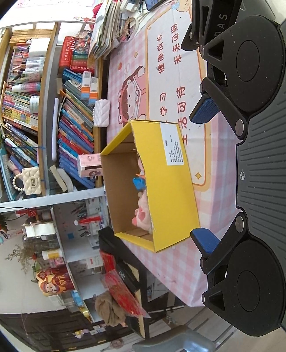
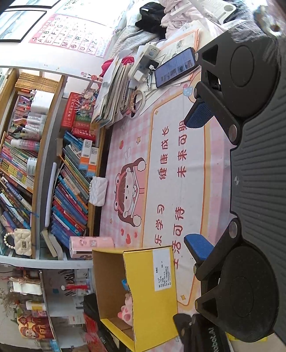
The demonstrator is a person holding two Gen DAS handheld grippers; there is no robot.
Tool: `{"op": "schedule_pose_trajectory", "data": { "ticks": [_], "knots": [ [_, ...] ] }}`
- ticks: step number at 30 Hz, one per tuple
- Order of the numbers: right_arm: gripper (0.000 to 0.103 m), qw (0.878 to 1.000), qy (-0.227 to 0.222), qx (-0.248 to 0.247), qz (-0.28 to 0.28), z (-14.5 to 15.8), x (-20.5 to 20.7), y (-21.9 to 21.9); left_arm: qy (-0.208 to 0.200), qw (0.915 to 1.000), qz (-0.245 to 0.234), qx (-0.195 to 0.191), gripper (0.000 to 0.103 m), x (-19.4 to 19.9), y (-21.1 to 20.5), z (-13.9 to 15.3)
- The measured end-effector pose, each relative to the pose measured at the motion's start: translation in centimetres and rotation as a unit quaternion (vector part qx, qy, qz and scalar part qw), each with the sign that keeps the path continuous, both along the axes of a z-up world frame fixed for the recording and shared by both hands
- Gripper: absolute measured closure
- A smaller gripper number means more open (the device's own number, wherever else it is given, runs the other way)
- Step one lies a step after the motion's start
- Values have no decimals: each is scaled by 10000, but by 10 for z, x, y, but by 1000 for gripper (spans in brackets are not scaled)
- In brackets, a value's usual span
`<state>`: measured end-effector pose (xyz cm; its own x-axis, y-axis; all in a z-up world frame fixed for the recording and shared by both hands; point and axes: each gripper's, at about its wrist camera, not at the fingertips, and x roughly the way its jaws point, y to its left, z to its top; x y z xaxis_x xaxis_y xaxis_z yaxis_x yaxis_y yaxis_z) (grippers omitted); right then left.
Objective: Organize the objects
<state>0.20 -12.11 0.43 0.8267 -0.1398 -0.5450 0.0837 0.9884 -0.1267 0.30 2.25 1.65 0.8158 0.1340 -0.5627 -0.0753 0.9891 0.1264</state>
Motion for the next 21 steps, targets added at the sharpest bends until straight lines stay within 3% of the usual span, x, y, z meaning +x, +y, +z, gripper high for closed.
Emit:
{"op": "schedule_pose_trajectory", "data": {
  "ticks": [21],
  "knots": [
    [0, 9998, 146, 70, -152, -2, 1, -18, 74, 10000, -11, -27, 1, 0, -16, -2]
  ]
}}
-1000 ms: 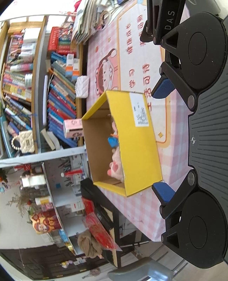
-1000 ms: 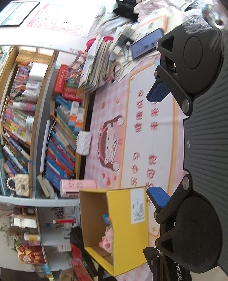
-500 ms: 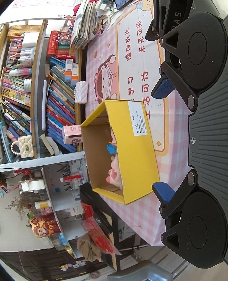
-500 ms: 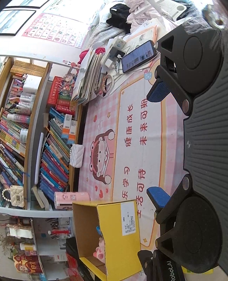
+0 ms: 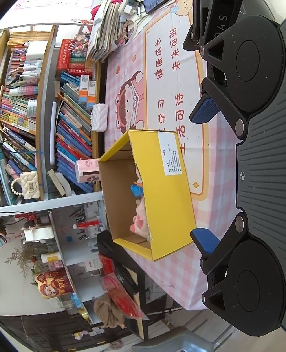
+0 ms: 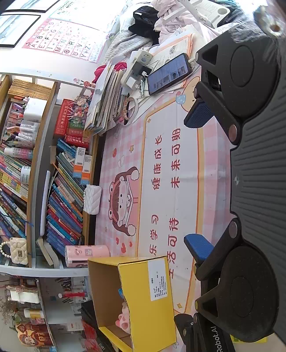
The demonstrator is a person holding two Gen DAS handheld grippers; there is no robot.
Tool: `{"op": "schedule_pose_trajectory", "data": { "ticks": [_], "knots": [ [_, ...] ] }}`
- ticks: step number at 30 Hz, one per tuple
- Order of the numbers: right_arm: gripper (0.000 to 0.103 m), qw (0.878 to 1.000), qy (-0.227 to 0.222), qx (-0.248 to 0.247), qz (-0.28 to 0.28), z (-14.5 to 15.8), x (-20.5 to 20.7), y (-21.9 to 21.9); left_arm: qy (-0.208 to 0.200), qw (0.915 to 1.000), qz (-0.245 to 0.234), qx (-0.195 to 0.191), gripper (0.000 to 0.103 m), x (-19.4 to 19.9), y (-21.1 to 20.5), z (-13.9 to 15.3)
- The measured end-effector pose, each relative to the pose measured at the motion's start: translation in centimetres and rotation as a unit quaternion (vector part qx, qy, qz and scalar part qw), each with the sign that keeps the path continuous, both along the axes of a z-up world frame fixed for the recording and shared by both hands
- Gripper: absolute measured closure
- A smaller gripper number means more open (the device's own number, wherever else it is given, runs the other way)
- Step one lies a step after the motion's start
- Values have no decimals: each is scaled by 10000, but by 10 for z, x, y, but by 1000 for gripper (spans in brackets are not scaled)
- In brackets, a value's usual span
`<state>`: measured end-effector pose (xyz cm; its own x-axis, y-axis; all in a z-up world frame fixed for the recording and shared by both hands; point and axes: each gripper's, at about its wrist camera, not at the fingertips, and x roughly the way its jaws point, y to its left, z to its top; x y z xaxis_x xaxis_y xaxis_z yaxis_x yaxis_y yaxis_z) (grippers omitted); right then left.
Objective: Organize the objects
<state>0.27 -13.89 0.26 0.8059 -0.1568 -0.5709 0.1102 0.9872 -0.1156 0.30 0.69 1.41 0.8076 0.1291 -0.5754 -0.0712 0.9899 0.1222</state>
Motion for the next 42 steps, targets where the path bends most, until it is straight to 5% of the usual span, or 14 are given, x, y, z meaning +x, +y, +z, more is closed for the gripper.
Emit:
{"op": "schedule_pose_trajectory", "data": {
  "ticks": [42],
  "knots": [
    [0, 9999, 129, 31, 20, -7, 0, 7, 166, 9998, -44, -73, 1, 0, 8, -7]
  ]
}}
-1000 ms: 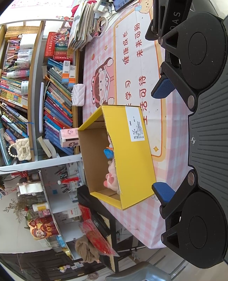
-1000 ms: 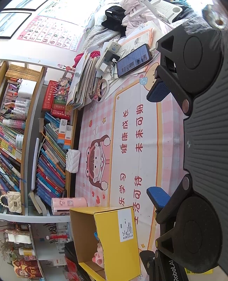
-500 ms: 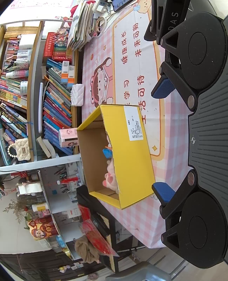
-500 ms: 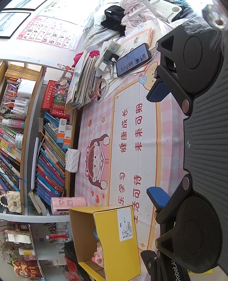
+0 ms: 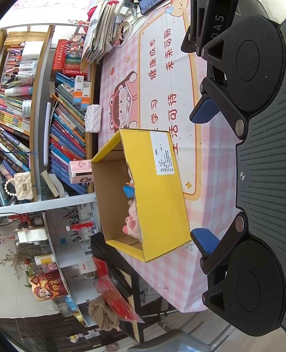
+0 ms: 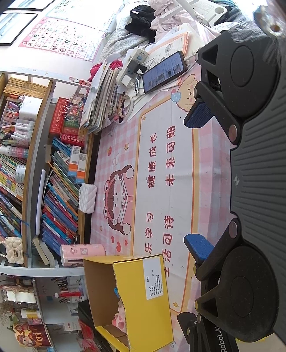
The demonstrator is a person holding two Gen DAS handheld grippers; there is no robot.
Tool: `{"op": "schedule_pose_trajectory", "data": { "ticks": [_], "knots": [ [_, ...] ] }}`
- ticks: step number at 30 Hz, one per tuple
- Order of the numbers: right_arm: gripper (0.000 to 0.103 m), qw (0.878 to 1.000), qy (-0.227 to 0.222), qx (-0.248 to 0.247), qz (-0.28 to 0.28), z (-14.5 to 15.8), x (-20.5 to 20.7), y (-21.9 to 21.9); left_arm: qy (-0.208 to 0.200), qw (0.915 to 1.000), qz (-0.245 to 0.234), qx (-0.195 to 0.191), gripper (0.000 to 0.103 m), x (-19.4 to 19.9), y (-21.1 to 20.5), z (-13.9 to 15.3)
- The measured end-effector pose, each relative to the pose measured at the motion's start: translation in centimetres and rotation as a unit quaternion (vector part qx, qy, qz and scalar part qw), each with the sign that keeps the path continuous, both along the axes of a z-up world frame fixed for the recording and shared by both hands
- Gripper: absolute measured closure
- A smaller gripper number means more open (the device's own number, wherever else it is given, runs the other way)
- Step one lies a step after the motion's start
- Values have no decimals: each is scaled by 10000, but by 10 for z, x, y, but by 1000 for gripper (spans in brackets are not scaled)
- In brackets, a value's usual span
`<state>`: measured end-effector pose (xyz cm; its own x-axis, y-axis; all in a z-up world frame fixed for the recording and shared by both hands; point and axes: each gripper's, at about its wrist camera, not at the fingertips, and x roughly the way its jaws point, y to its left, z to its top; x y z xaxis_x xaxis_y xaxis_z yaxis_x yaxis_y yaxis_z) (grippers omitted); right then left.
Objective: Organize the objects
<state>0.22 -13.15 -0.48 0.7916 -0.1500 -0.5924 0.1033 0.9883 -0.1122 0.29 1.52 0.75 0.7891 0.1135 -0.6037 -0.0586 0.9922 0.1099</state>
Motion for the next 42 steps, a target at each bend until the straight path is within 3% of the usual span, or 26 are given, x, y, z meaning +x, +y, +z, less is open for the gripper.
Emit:
{"op": "schedule_pose_trajectory", "data": {
  "ticks": [42],
  "knots": [
    [0, 9999, 53, 22, 136, 4, 0, 5, 208, 9996, 110, -168, 1, 1, 8, -3]
  ]
}}
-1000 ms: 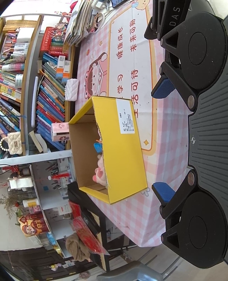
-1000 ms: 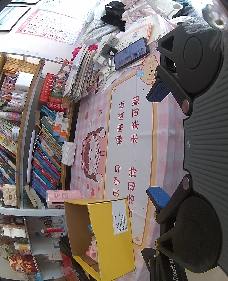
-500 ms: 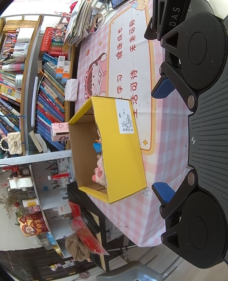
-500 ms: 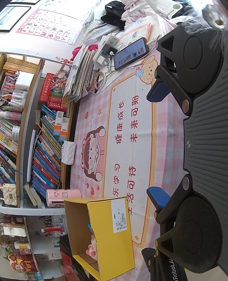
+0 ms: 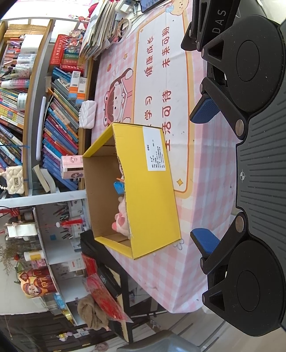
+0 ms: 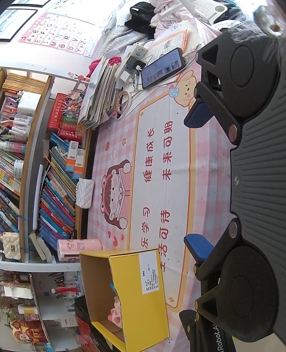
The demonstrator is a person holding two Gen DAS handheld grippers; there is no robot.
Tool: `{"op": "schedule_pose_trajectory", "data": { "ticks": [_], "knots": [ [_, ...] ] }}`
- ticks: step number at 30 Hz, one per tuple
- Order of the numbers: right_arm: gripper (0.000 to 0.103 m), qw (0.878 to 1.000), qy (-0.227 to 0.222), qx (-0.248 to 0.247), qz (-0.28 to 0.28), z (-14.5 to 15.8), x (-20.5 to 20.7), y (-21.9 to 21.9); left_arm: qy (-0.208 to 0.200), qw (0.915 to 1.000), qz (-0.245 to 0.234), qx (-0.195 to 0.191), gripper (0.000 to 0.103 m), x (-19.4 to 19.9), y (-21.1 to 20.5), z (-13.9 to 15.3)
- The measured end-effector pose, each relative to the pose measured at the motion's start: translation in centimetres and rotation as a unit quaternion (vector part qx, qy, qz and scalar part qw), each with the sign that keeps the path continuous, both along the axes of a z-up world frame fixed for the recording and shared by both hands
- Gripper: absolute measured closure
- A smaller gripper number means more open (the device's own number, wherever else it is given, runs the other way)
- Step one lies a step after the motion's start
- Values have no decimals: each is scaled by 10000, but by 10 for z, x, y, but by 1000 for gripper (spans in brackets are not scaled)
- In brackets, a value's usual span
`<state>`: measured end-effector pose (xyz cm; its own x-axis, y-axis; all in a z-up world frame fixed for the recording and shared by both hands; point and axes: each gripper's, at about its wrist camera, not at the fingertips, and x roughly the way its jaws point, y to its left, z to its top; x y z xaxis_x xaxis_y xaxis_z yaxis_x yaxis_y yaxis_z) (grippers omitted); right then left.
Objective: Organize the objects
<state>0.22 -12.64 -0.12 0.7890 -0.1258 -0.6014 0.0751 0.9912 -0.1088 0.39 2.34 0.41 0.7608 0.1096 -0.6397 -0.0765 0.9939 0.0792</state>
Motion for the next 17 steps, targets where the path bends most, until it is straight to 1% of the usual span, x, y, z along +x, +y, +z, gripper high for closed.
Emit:
{"op": "schedule_pose_trajectory", "data": {
  "ticks": [17],
  "knots": [
    [0, 10000, 4, 11, -12, -1, -2, -2, 26, 10000, -54, -54, 1, 5, 1, -1]
  ]
}}
